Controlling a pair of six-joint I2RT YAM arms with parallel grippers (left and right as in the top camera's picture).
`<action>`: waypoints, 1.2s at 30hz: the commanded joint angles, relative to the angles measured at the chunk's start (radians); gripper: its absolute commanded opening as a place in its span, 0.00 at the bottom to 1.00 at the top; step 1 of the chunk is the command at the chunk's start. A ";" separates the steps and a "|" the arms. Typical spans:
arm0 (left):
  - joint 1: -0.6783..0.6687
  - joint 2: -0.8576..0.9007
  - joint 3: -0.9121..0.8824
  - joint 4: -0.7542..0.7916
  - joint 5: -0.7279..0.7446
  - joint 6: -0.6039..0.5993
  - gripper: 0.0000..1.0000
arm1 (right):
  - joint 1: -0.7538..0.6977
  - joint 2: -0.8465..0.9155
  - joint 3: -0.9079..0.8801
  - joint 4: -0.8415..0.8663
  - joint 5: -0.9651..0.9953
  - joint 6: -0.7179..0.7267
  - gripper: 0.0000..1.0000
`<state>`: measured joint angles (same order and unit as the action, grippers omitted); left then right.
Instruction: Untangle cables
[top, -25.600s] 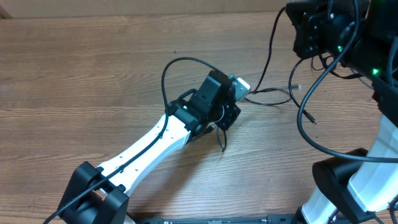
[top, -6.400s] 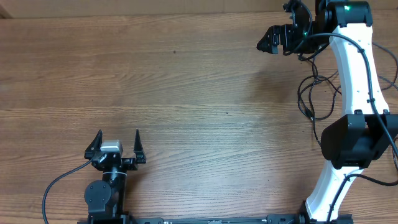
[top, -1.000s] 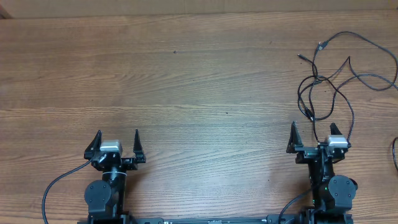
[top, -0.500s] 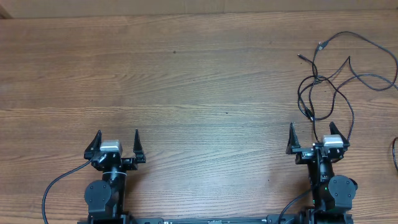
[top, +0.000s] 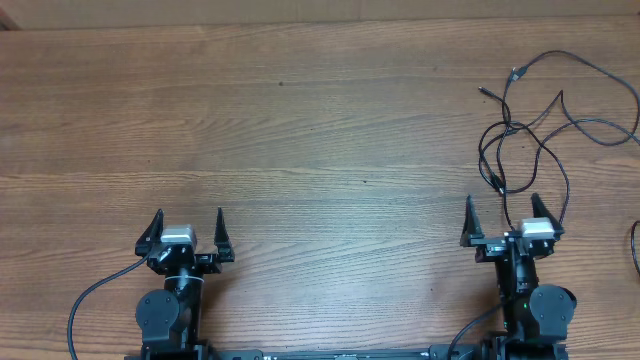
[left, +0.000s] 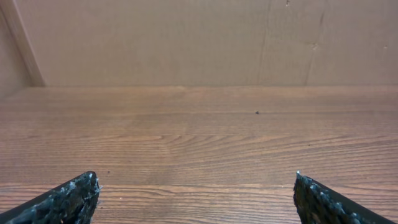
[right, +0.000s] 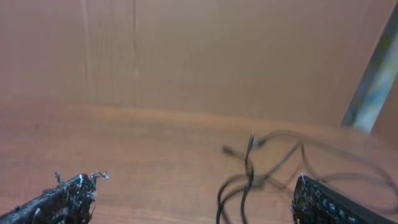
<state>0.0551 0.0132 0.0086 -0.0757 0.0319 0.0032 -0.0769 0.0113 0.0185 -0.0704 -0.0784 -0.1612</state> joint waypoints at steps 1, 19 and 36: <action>0.010 -0.010 -0.004 -0.002 -0.006 0.019 1.00 | 0.005 -0.009 -0.011 -0.007 -0.013 -0.005 1.00; 0.010 -0.010 -0.004 -0.002 -0.006 0.019 1.00 | 0.005 -0.009 -0.011 -0.007 -0.009 0.007 1.00; 0.010 -0.010 -0.004 -0.002 -0.006 0.019 1.00 | 0.003 -0.009 -0.011 -0.007 -0.009 0.007 1.00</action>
<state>0.0551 0.0132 0.0086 -0.0757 0.0319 0.0032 -0.0769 0.0109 0.0185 -0.0803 -0.0818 -0.1581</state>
